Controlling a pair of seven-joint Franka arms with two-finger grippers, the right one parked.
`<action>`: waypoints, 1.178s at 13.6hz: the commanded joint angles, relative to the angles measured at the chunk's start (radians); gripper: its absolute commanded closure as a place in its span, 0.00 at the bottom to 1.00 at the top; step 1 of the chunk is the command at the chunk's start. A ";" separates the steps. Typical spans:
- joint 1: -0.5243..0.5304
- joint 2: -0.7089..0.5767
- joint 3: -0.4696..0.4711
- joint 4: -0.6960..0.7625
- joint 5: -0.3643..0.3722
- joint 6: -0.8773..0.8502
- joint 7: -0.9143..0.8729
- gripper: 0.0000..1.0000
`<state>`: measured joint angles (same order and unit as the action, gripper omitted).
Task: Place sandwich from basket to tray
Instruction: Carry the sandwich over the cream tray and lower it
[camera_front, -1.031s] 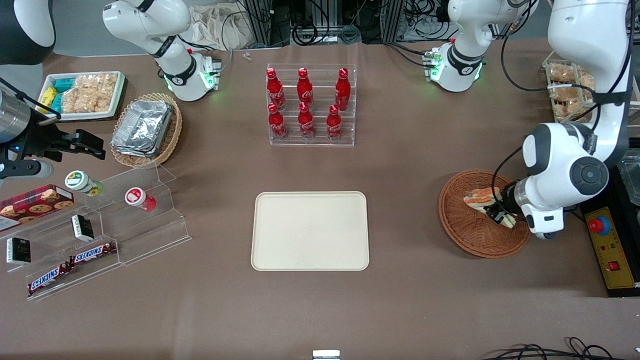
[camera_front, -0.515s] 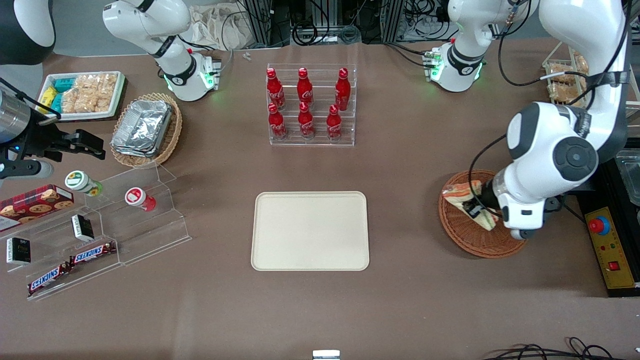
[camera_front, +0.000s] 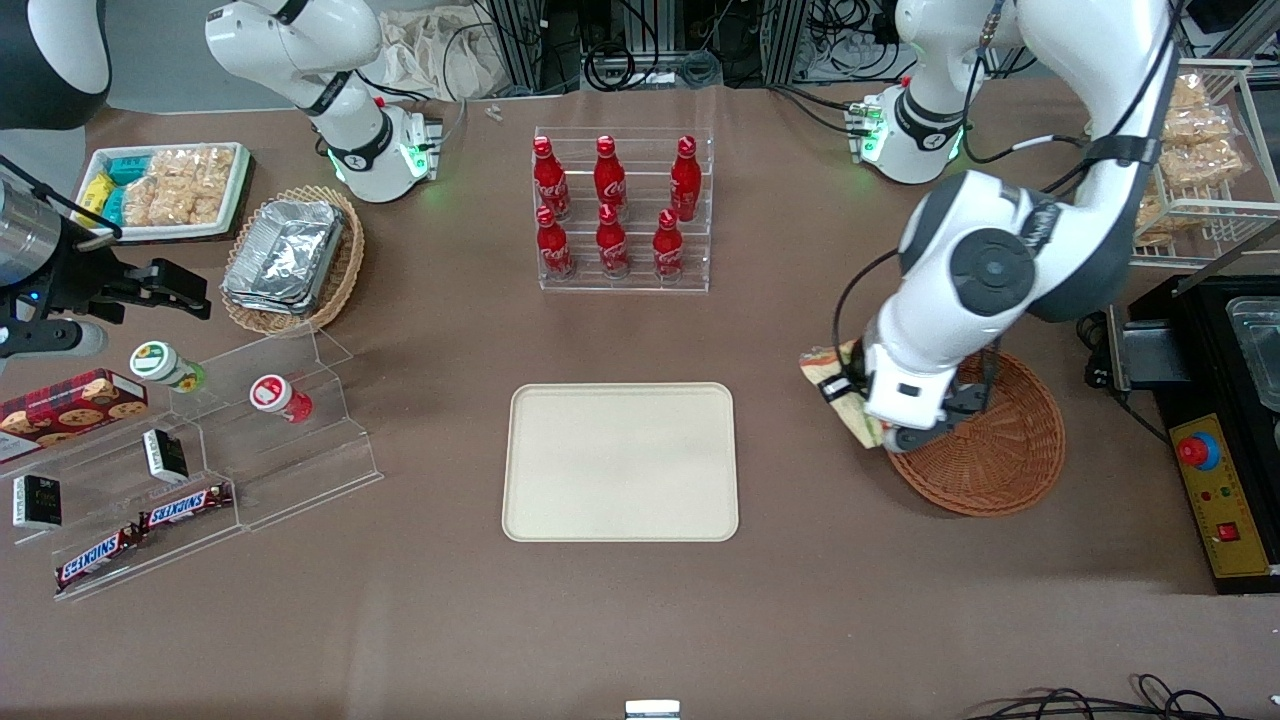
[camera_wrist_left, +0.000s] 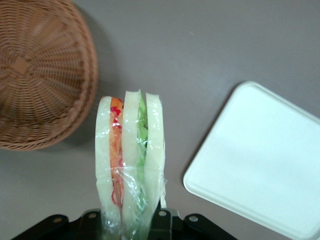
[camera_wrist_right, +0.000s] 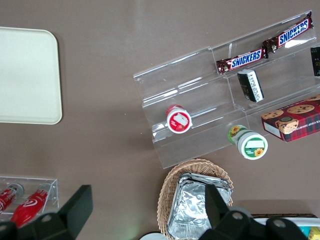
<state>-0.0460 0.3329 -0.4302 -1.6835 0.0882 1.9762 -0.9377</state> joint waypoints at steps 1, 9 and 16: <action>-0.061 0.119 0.001 0.122 0.051 -0.002 0.017 0.71; -0.170 0.254 0.002 0.137 0.146 0.285 0.017 0.75; -0.222 0.394 0.002 0.139 0.274 0.355 0.066 0.79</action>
<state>-0.2473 0.6858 -0.4327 -1.5835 0.3373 2.3296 -0.8971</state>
